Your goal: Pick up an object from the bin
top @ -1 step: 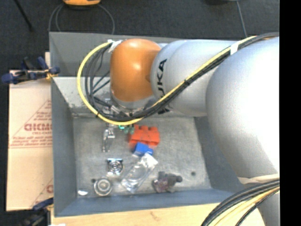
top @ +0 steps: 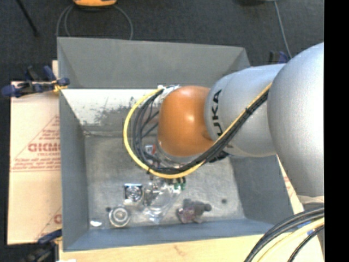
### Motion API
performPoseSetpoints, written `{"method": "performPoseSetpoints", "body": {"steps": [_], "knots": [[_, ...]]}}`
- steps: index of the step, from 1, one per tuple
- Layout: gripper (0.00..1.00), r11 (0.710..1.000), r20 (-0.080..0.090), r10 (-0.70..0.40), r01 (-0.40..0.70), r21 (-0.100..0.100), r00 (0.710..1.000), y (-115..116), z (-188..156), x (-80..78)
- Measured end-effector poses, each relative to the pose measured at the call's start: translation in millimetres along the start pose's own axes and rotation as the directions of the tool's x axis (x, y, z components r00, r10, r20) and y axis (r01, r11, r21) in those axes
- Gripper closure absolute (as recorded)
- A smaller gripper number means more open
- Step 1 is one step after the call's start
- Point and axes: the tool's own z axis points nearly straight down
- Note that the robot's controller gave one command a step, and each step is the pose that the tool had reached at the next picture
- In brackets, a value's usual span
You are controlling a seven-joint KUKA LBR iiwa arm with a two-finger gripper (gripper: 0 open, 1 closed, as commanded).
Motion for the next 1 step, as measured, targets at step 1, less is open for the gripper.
{"method": "performPoseSetpoints", "body": {"steps": [1], "knots": [[0.0,0.997,0.014,-0.077,0.077,-0.004,0.997,11.0,15.6,0.0]]}}
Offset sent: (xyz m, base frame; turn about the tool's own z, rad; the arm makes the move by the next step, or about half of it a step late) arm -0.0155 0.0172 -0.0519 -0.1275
